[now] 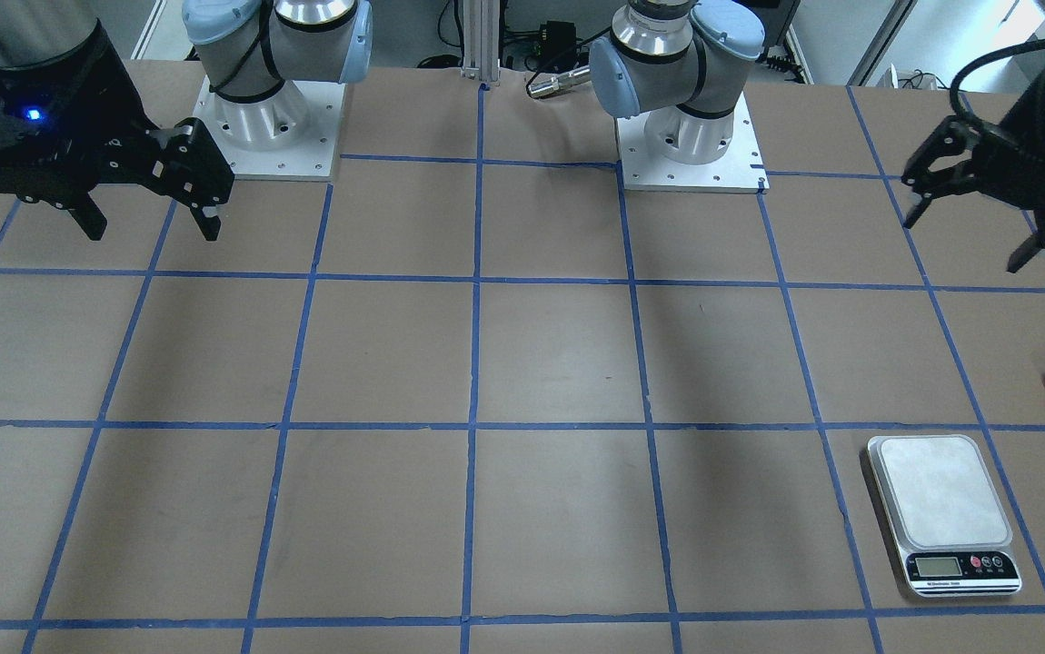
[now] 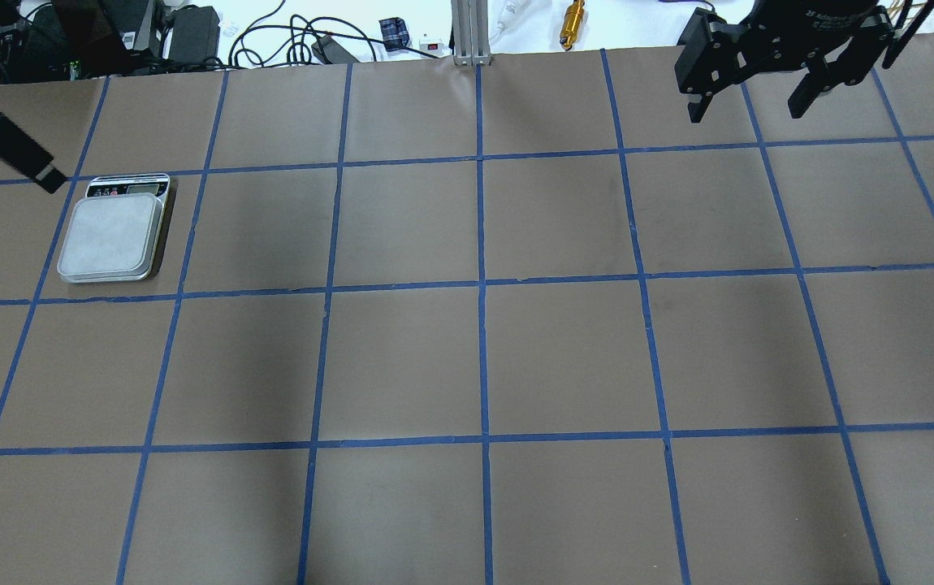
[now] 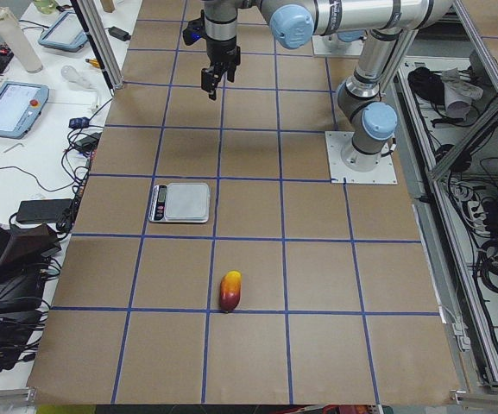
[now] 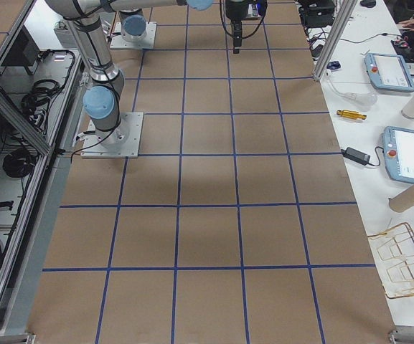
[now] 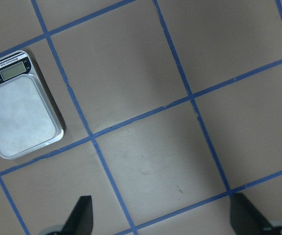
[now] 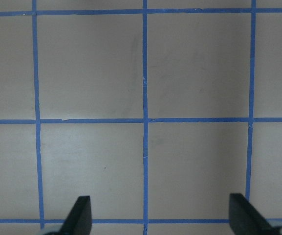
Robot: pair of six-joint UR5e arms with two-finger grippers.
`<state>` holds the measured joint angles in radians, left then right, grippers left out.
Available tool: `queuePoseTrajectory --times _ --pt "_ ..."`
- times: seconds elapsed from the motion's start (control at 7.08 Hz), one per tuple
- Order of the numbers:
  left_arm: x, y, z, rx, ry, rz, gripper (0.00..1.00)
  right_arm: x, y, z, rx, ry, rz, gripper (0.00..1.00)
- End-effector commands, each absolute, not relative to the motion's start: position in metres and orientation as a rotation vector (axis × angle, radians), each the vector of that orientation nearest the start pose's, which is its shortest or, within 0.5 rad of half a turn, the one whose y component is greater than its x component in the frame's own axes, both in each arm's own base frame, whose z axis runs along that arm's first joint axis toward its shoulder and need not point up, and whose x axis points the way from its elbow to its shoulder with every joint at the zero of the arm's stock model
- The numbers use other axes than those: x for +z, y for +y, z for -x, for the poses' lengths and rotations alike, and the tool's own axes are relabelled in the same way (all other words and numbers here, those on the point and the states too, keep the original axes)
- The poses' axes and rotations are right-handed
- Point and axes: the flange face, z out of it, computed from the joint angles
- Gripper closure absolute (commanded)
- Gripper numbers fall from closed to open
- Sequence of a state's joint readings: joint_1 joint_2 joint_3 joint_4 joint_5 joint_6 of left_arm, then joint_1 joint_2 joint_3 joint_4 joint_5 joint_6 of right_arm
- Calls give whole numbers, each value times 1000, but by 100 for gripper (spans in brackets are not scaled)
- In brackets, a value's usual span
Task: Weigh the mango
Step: 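Move the left gripper back and down toward the mango near the robot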
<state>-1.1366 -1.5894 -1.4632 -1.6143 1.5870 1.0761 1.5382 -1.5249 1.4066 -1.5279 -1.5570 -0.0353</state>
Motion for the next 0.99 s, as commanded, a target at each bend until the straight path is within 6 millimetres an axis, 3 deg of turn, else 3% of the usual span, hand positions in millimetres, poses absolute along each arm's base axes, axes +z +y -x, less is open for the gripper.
queuePoseTrajectory --times 0.0,0.14,0.28,0.42,0.71,0.85 --pt "512 -498 -209 23 2778 -1382 0 541 -520 -118 -118 3128 6 0" --pt "498 -507 -244 102 2542 -1656 0 541 -520 -118 -118 3128 6 0" --pt "481 -512 -284 130 2450 -1723 0 541 -520 -118 -118 3128 6 0" --pt "453 -500 -338 137 2504 -1731 0 541 -520 -118 -118 3128 6 0" --pt "411 -510 -401 130 2374 -1918 3 542 -519 -118 -121 3128 6 0" --pt "383 -501 -437 78 2400 -1945 3 541 -520 -118 -118 3128 6 0"
